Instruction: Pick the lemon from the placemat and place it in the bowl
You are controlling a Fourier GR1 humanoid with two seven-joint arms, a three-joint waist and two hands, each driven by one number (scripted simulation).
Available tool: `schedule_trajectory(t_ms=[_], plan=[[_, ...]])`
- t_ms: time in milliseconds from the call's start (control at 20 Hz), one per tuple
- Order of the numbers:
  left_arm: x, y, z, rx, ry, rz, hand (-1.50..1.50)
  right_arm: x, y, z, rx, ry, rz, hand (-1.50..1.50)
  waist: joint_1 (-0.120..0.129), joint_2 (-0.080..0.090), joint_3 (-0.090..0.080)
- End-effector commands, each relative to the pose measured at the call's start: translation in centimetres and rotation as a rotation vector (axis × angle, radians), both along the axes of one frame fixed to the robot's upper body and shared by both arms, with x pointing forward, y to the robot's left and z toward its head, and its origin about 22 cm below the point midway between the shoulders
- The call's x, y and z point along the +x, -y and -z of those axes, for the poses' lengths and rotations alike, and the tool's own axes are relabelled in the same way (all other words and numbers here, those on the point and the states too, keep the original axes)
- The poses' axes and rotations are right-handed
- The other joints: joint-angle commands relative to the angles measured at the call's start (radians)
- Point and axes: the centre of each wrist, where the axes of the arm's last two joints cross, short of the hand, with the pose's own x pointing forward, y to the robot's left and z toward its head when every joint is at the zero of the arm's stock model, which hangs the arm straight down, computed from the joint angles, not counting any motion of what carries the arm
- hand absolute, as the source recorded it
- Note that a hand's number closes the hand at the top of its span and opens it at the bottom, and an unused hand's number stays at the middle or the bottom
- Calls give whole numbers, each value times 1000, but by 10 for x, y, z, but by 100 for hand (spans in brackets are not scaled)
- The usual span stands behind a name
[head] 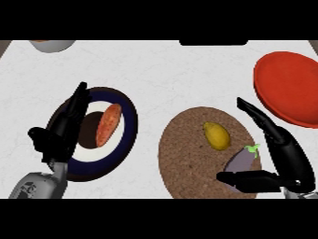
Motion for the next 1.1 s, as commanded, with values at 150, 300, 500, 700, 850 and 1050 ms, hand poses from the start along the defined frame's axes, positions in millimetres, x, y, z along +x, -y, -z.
schedule_trajectory(t_ms=[150, 300, 500, 700, 850, 1050], plan=[[-14, -1, -2, -8, 1, 22, 0, -8, 15, -66, -183, -84, 100, -150, 6, -2, -1], [-4, 7, 5, -17, 5, 28, 0, 4, 11, -91, -242, -157, 74, -150, 9, 1, -1], [5, 1, -4, -3, -8, 11, 0, 7, 5, -95, -325, -300, 54, -150, 10, 2, -1], [-3, 1, 6, -16, -26, 23, 0, 25, -1, -73, -409, -417, 48, -150, 14, 3, 0], [3, 4, 3, 4, -5, 7, 0, 26, -19, -73, -474, -474, 30, -150, 11, 2, 0], [11, 11, -1, 5, -12, 16, 0, 30, -7, -32, -482, -510, 9, -150, 8, 3, 0]])
